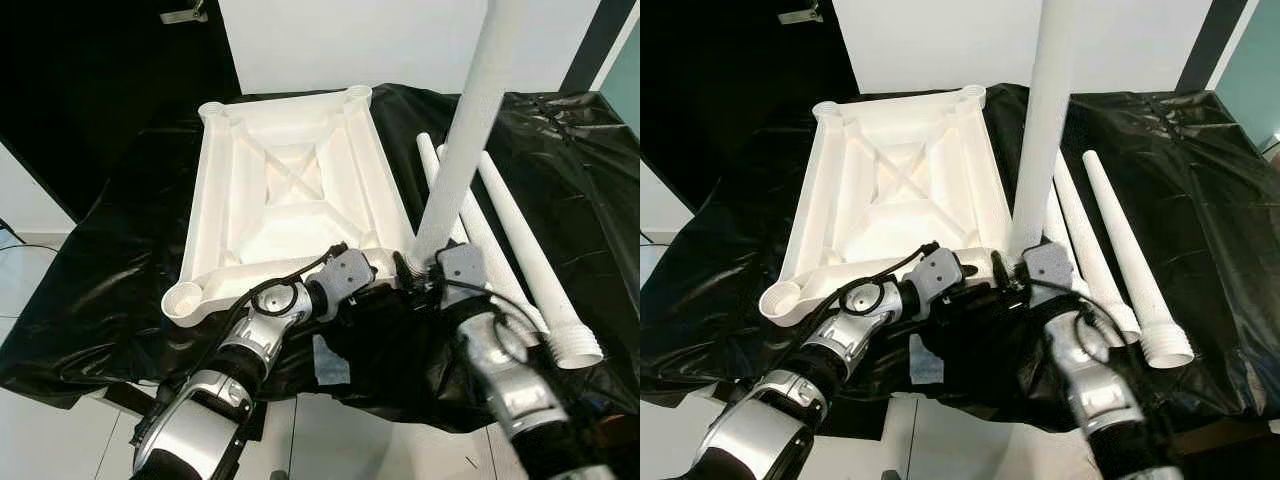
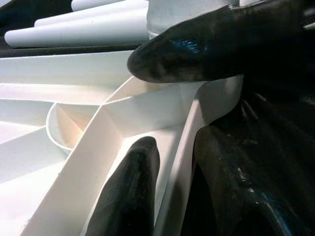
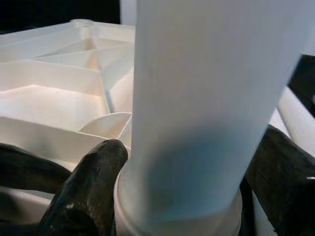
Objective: Building children table
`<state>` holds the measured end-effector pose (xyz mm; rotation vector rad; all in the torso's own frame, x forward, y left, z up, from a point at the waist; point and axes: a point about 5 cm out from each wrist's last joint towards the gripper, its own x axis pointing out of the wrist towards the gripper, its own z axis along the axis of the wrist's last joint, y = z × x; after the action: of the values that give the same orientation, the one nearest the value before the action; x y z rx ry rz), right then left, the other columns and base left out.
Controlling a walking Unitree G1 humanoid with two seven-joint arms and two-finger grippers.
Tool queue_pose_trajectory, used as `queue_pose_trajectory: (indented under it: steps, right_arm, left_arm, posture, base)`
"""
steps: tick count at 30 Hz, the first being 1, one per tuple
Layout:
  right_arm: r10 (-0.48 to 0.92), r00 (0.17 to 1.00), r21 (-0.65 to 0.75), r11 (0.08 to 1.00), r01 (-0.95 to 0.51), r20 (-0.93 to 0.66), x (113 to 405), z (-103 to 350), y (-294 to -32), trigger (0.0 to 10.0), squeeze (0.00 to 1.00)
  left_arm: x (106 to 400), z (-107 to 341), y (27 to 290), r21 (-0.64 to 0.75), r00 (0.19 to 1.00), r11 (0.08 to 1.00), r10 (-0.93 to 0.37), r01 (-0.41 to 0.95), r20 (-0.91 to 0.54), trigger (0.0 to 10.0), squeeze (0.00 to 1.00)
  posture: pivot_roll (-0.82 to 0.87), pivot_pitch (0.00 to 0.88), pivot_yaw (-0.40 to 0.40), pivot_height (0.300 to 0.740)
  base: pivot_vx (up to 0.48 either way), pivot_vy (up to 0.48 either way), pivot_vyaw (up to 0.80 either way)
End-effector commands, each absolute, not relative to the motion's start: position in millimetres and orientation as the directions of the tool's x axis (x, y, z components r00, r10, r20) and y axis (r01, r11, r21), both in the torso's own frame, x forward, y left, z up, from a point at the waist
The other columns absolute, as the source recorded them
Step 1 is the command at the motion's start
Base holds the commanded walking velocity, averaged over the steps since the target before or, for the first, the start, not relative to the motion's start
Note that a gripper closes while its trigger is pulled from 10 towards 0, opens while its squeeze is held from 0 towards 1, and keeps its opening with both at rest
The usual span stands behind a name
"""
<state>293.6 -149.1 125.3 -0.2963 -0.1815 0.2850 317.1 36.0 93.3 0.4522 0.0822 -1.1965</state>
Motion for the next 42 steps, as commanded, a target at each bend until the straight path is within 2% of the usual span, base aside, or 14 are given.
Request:
queue_pose_trajectory:
  steps: [1,8,9,10,11,14,20,26,29,30,32,33,37,42]
  right_arm:
    - [0.256,0.954,-0.311,0.930,-0.198,0.159,298.6,132.3,-168.1,10.0,0.00]
    - [0.375,0.917,-0.377,0.875,-0.303,0.134,305.4,142.4,-172.3,10.0,0.00]
    - [0.416,0.902,-0.384,0.856,-0.345,0.118,305.3,142.7,-170.4,7.8,0.00]
    - [0.416,0.902,-0.384,0.856,-0.345,0.118,305.3,142.7,-170.4,7.8,0.00]
    - [0.464,0.882,-0.382,0.832,-0.401,0.086,304.4,140.8,-168.1,0.0,0.00]
    - [0.563,0.826,-0.365,0.770,-0.524,0.001,300.7,134.6,-167.2,0.0,0.00]
    - [0.614,0.785,-0.349,0.720,-0.600,-0.083,298.3,128.4,-175.0,0.0,0.00]
    - [0.599,0.794,-0.301,0.743,-0.598,-0.099,296.8,123.5,-180.0,0.0,0.00]
    - [0.396,0.918,-0.186,0.903,-0.387,0.015,297.7,119.1,-180.6,0.0,0.00]
    - [0.396,0.918,-0.186,0.903,-0.387,0.015,297.7,119.1,-180.6,0.0,0.00]
    - [0.203,0.977,-0.127,0.973,-0.194,0.061,288.8,108.3,-173.9,0.0,0.00]
    - [0.203,0.977,-0.127,0.973,-0.194,0.061,288.8,108.3,-173.9,0.0,0.00]
    - [-0.024,0.999,-0.050,0.998,0.026,0.048,273.3,91.9,-156.4,0.0,0.00]
    - [-0.153,0.985,-0.048,0.986,0.157,0.077,274.5,96.6,-157.8,0.0,0.00]
  left_arm:
    - [295.4,48.9,47.5,0.149,0.275,0.232,-0.843,0.961,-0.463,10.0,0.00]
    - [297.6,51.2,46.0,0.159,0.269,0.219,-0.843,0.963,-0.466,10.0,0.00]
    - [297.9,51.3,45.7,0.160,0.269,0.218,-0.843,0.963,-0.466,10.0,0.00]
    - [297.9,51.3,45.7,0.160,0.269,0.218,-0.843,0.963,-0.466,10.0,0.00]
    - [298.3,51.6,45.4,0.162,0.270,0.219,-0.842,0.962,-0.466,10.0,0.00]
    - [299.3,52.1,45.5,0.163,0.276,0.225,-0.842,0.961,-0.464,10.0,0.00]
    - [299.9,51.6,47.0,0.161,0.279,0.230,-0.840,0.960,-0.464,10.0,0.00]
    - [300.3,51.6,47.1,0.161,0.278,0.228,-0.841,0.960,-0.465,10.0,0.00]
    - [301.0,52.4,46.2,0.164,0.277,0.225,-0.841,0.960,-0.464,10.0,0.00]
    - [301.0,52.4,46.2,0.164,0.277,0.225,-0.841,0.960,-0.464,10.0,0.00]
    - [301.6,53.0,46.1,0.166,0.279,0.227,-0.841,0.960,-0.463,10.0,0.00]
    - [301.6,53.0,46.1,0.166,0.279,0.227,-0.841,0.960,-0.463,10.0,0.00]
    - [301.8,52.7,48.9,0.168,0.283,0.230,-0.839,0.959,-0.466,10.0,0.00]
    - [302.2,51.6,53.3,0.169,0.286,0.232,-0.833,0.958,-0.473,10.0,0.00]
  posture:
    - [-0.06,0.022,0.055,0.740]
    - [-0.07,0.009,0.056,0.740]
    - [-0.07,0.005,0.055,0.740]
    - [-0.07,0.005,0.055,0.740]
    - [-0.06,0.000,0.051,0.740]
    - [-0.06,0.000,0.046,0.740]
    - [-0.07,0.000,0.042,0.740]
    - [-0.08,0.000,0.040,0.740]
    - [-0.07,0.000,0.036,0.740]
    - [-0.07,0.000,0.036,0.740]
    - [-0.06,0.000,0.036,0.740]
    - [-0.06,0.000,0.036,0.740]
    - [-0.04,0.000,0.041,0.740]
    - [-0.04,0.000,0.044,0.740]
  base:
    - [0.000,0.000,0.00]
    - [0.000,0.000,0.00]
    - [0.000,0.000,0.00]
    - [0.000,0.000,0.00]
    - [0.000,0.000,0.00]
    - [0.000,0.000,0.00]
    - [0.000,0.000,0.00]
    - [0.000,0.000,0.00]
    - [0.000,0.000,0.00]
    - [0.000,0.000,0.00]
    - [0.000,0.000,0.00]
    - [0.000,0.000,0.00]
    - [0.000,0.000,0.00]
    - [0.000,0.000,0.00]
